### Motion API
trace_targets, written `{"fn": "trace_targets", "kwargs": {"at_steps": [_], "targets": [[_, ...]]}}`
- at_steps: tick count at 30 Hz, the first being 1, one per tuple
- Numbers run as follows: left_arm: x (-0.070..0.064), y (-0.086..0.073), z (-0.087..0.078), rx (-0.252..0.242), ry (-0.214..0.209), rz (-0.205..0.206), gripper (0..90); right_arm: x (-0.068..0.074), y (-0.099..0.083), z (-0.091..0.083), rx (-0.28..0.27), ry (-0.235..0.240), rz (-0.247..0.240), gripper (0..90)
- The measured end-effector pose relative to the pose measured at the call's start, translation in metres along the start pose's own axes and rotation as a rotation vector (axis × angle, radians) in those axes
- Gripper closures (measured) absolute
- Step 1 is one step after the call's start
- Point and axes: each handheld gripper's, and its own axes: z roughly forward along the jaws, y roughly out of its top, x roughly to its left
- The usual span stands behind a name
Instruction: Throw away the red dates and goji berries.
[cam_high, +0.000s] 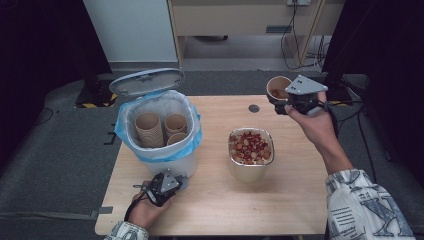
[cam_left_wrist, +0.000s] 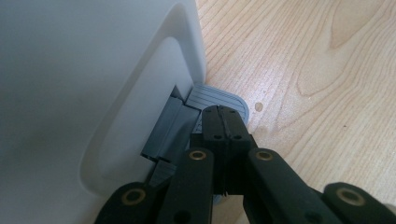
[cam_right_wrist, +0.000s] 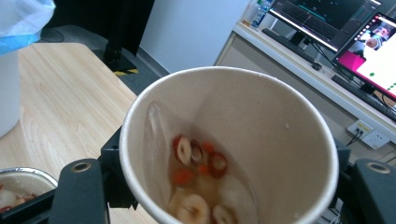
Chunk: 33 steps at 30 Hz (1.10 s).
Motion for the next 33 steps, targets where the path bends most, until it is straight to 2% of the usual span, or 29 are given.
{"fn": "trace_targets", "kwargs": {"at_steps": [4,6,10,21,23,25,33], "targets": [[0.0,0.0,0.0,0.0,-0.001,0.0,89.8,0.004,0.002,0.002,0.001,0.014,-0.01,29.6],[0.0,0.0,0.0,0.0,0.0,0.001,89.8,0.01,0.004,0.003,-0.01,0.037,-0.029,29.6],[0.0,0.0,0.0,0.0,0.0,0.0,89.8,0.008,0.003,0.003,-0.01,0.025,-0.016,29.6],[0.0,0.0,0.0,-0.001,-0.002,-0.006,89.8,0.016,-0.003,0.002,0.001,0.048,-0.043,29.6],[0.0,0.0,0.0,0.003,-0.002,-0.001,89.8,0.02,-0.007,0.002,0.001,0.049,-0.069,29.6],[0.0,0.0,0.0,0.003,-0.002,-0.001,89.8,0.021,-0.008,0.001,0.001,0.054,-0.072,29.6],[0.0,0.0,0.0,0.003,-0.002,-0.001,89.8,0.033,-0.017,-0.001,-0.025,0.061,-0.171,29.5]]}}
